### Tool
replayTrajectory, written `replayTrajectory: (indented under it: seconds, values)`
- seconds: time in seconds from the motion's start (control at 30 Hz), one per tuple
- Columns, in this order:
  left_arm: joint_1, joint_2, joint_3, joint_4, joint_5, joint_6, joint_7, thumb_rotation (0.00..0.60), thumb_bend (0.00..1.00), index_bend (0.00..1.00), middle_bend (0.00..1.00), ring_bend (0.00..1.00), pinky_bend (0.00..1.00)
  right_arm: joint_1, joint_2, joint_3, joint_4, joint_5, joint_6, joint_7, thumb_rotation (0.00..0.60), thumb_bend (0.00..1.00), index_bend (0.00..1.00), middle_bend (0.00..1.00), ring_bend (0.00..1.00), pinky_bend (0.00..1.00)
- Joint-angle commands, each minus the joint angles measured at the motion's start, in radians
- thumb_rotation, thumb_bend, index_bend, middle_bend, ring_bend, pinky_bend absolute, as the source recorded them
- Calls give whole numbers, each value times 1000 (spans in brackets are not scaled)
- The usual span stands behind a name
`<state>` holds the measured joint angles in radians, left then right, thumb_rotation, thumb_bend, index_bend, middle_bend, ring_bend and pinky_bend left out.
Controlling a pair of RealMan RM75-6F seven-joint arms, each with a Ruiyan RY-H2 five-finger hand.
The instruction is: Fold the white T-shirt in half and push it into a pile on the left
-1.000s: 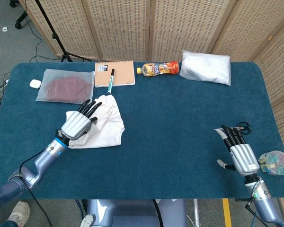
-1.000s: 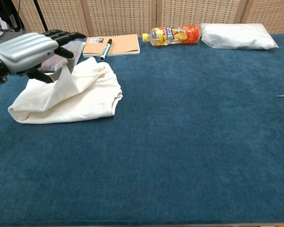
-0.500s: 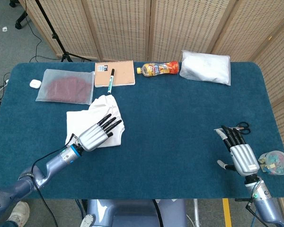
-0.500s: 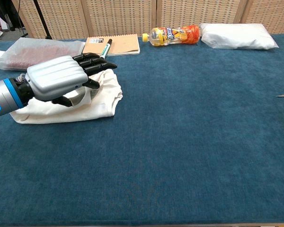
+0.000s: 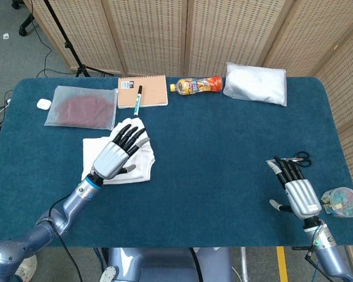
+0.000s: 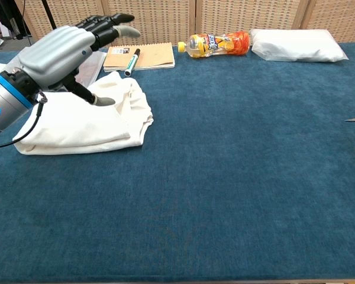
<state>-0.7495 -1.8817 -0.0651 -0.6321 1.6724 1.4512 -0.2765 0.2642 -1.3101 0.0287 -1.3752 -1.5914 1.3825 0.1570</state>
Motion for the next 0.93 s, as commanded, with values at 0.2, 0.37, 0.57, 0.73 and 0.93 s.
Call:
replayTrajectory:
  seconds: [0.2, 0.37, 0.57, 0.73, 0.93]
  values:
    - [87, 171, -53, -266, -149, -100, 86, 600, 0, 0, 0, 0, 0, -3, 3, 3, 2, 0, 9, -21, 600, 0, 0, 0, 0, 0]
    - [212, 390, -36, -544, -233, -90, 183, 600, 0, 0, 0, 0, 0, -11, 2, 17, -3, 17, 24, -60, 600, 0, 0, 0, 0, 0]
    - [395, 573, 11, -717, -307, -1, 136, 600, 0, 0, 0, 0, 0, -16, 12, 25, -20, 19, 39, -86, 600, 0, 0, 0, 0, 0]
    - [482, 611, 21, -750, -340, 51, 135, 600, 0, 0, 0, 0, 0, -30, 10, 45, -34, 49, 59, -143, 600, 0, 0, 0, 0, 0]
    - [525, 629, 21, -763, -318, 85, 144, 600, 0, 0, 0, 0, 0, -53, 25, 72, -99, 115, 69, -212, 600, 0, 0, 0, 0, 0]
